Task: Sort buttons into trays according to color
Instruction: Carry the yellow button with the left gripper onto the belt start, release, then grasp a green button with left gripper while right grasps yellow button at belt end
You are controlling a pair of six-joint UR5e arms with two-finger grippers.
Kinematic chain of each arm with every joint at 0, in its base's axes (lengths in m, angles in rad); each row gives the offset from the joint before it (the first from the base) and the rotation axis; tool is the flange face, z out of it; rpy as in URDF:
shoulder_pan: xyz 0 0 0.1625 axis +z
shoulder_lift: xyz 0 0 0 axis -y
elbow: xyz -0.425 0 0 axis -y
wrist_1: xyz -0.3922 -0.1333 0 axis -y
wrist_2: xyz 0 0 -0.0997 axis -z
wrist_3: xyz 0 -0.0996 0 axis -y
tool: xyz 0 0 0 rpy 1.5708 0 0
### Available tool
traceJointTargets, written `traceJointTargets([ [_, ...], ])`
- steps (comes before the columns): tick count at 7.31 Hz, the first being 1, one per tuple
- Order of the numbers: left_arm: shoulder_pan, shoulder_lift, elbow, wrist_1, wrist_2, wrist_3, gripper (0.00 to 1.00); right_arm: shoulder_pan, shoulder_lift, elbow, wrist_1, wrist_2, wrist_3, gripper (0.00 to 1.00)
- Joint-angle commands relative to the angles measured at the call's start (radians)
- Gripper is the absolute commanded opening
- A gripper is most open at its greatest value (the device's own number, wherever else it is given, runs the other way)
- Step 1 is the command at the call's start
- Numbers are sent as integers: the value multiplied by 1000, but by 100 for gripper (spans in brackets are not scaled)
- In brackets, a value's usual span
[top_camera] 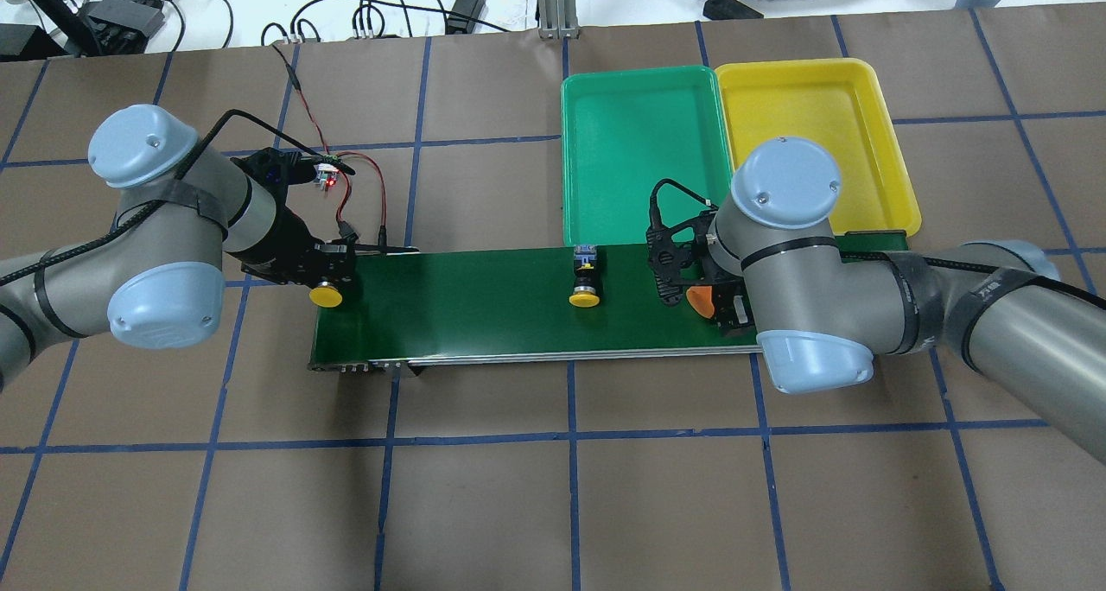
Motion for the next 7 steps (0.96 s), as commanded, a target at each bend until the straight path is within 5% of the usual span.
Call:
traceJointTargets([
  [1, -16, 8, 1, -3, 0, -3, 100, 0, 2, -19, -1, 0, 70, 85],
  [4, 3, 60, 40, -15, 16, 8, 100, -2, 22, -19, -4, -2, 258, 77],
  [7, 150, -17, 143, -13, 99, 73, 100, -2, 31, -20, -31, -9, 385, 74],
])
